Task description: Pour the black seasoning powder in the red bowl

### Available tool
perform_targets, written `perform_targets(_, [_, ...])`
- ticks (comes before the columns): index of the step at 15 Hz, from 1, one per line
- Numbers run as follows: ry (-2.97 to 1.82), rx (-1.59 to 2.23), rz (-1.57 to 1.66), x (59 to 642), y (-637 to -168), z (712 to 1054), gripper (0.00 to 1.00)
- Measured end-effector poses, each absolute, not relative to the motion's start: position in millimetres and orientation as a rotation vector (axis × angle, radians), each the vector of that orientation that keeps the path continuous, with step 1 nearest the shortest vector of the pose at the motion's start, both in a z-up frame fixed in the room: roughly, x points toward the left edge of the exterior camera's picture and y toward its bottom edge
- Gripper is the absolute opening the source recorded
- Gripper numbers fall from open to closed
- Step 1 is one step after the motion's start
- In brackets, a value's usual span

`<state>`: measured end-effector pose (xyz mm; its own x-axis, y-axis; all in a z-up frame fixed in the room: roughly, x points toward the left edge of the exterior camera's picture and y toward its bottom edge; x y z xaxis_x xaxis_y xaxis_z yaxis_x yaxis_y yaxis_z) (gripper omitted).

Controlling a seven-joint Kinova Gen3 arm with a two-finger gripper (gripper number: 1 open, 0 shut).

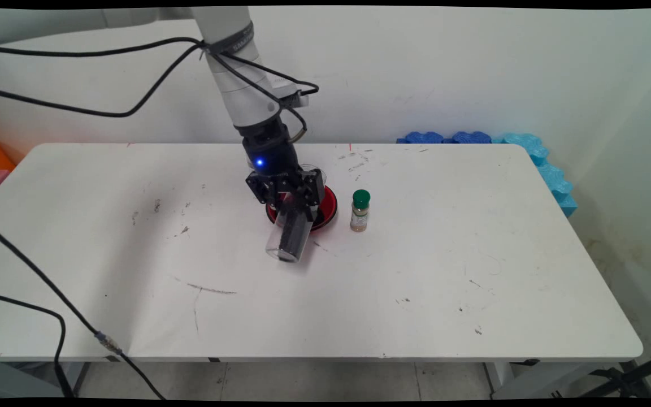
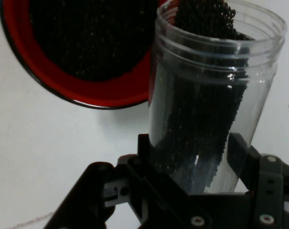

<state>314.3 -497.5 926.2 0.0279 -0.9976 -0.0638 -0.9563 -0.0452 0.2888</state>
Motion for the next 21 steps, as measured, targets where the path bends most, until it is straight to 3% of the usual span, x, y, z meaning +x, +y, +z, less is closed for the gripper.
perform_targets(21, [-2.183, 1.286, -0.050, 349.4, -401.2, 991.2, 0.00])
